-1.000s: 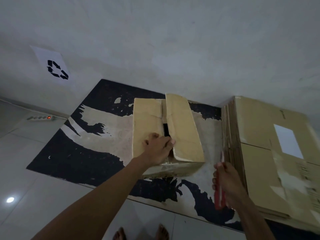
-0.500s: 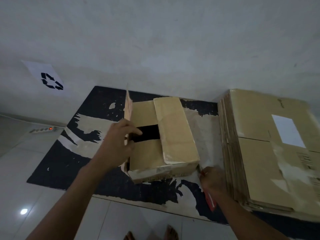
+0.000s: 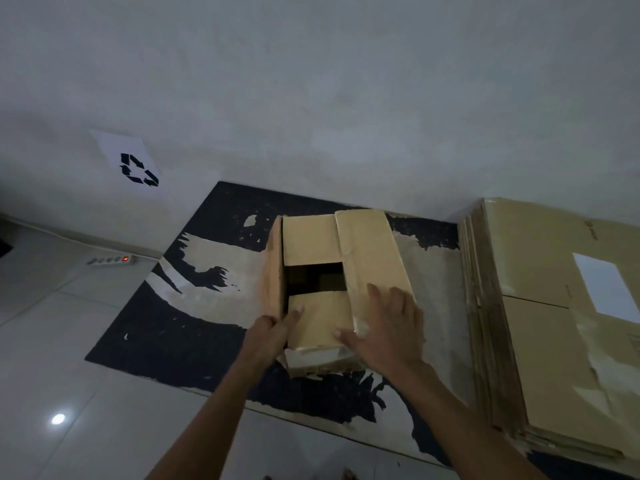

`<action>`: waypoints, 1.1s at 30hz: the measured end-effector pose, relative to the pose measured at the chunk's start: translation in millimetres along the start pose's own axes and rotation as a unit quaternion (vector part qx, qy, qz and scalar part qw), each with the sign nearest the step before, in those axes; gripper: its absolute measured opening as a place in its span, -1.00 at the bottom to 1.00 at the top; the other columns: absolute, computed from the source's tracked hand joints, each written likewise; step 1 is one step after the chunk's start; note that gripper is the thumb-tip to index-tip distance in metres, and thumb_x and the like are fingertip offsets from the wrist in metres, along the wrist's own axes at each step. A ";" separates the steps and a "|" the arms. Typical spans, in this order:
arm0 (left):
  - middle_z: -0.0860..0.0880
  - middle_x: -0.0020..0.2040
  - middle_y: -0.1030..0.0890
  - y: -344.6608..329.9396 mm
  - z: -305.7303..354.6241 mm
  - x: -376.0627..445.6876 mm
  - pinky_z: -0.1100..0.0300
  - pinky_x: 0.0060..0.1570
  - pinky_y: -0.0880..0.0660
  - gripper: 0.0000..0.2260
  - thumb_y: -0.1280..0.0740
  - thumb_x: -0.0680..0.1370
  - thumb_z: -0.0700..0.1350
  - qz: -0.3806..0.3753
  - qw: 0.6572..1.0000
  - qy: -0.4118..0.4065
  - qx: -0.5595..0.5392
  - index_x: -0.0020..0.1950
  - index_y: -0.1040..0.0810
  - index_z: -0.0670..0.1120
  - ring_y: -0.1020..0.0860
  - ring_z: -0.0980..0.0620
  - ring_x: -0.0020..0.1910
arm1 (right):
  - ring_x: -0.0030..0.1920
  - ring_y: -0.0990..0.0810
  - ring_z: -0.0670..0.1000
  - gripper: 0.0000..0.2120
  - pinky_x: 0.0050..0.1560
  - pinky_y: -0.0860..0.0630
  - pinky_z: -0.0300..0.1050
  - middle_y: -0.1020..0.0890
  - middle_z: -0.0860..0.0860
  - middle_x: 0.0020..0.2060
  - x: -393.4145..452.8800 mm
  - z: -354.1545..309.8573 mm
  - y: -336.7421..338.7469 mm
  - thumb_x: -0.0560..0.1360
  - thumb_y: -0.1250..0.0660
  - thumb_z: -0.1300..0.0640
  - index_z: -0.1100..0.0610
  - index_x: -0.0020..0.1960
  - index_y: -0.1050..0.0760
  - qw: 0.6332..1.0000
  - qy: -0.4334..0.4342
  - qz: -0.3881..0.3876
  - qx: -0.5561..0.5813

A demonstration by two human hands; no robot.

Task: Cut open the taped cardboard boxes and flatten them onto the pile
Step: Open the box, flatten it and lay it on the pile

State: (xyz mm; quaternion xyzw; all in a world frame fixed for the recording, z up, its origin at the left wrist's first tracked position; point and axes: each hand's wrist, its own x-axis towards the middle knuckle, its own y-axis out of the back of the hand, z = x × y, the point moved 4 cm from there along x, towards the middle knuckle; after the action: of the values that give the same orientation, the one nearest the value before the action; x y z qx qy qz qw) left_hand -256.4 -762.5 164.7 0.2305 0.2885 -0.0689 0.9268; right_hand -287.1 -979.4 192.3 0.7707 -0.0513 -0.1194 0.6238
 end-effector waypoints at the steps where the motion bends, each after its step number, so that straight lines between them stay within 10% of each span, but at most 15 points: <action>1: -0.12 0.05 -0.57 -4.4 -0.5 3.9 0.23 -0.29 -0.46 -0.66 -0.24 0.63 0.15 0.016 1.000 -0.010 0.011 0.05 -0.44 -0.15 -0.56 0.00 -0.09 | 0.43 -0.20 0.23 -0.08 0.40 -0.24 0.19 -0.25 0.15 0.41 2.2 -2.5 -2.2 0.35 -0.22 -0.49 -0.04 0.51 -0.01 1.000 -0.009 -0.009 -0.009; 6: -0.13 -0.06 -0.62 -0.1 -6.7 14.2 0.15 -0.24 -0.54 -0.58 -0.17 0.65 0.16 0.045 0.998 -0.039 0.037 0.02 -0.51 -0.21 -0.61 -0.04 -0.13 | 0.00 -0.57 0.07 -0.38 -0.05 -0.55 -0.04 -0.58 0.08 0.08 -2.0 -7.7 41.2 0.55 -0.22 -0.04 0.00 0.51 -0.03 0.992 0.056 0.077 0.077; 9: -0.14 -0.09 -0.64 8.0 -7.3 15.1 0.17 -0.26 -0.55 -0.55 -0.17 0.64 0.18 0.027 0.998 -0.055 0.031 -0.02 -0.55 -0.21 -0.64 -0.06 -0.14 | -0.43 -0.48 -0.16 -0.59 -0.48 -0.37 -0.35 -0.52 -0.10 -0.33 -6.7 9.9 89.5 0.62 -0.20 0.12 0.00 0.46 -0.26 0.965 0.091 0.182 0.166; 12: -0.14 -0.06 -0.65 16.8 -9.9 15.7 0.24 -0.29 -0.52 -0.59 -0.16 0.65 0.16 0.020 0.998 -0.058 0.009 0.02 -0.55 -0.18 -0.64 -0.04 -0.12 | -0.46 -0.40 -0.13 -0.69 -0.48 -0.26 -0.33 -0.50 -0.01 -0.37 -8.1 55.8 108.9 0.61 -0.09 0.12 0.11 0.24 -0.52 0.938 0.011 0.301 0.171; 16: -0.16 -0.06 -0.67 27.6 -11.2 17.7 0.18 -0.22 -0.55 -0.60 -0.18 0.64 0.15 0.005 0.998 -0.061 -0.010 0.01 -0.57 -0.17 -0.65 -0.07 -0.10 | -0.15 -0.57 0.16 -0.73 -0.13 -0.36 -0.13 -0.54 0.13 -0.09 -4.6 107.4 64.4 0.64 -0.20 0.04 0.17 -0.05 -0.58 0.967 -0.164 0.088 0.175; 21: -0.13 -0.03 -0.66 21.0 -5.7 11.2 0.23 -0.18 -0.55 -0.56 -0.14 0.63 0.19 -0.044 0.997 -0.058 -0.028 0.01 -0.57 -0.16 -0.65 -0.04 -0.07 | -0.13 -0.54 -0.01 -0.52 -0.20 -0.39 -0.17 -0.55 0.01 -0.12 -12.3 66.9 1.3 0.60 -0.06 -0.30 0.08 0.03 -0.50 0.878 -0.229 -0.120 0.403; 33: -0.09 0.05 -0.60 23.4 -3.6 14.5 0.18 -0.11 -0.54 -0.61 -0.15 0.65 0.17 -0.060 0.998 -0.008 0.002 0.09 -0.52 -0.15 -0.57 0.05 -0.07 | -0.11 -0.51 0.01 -0.72 -0.07 -0.48 -0.07 -0.47 0.01 -0.14 11.3 57.9 -11.9 0.66 -0.09 -0.07 0.15 0.10 -0.37 0.911 -0.233 -0.105 0.323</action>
State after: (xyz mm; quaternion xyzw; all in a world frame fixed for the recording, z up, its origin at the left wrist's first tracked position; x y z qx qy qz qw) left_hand -240.1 -740.1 162.9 0.2137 0.2944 -0.1271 0.9227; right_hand -291.3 -1034.4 168.2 0.8813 -0.1499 -0.3373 0.2949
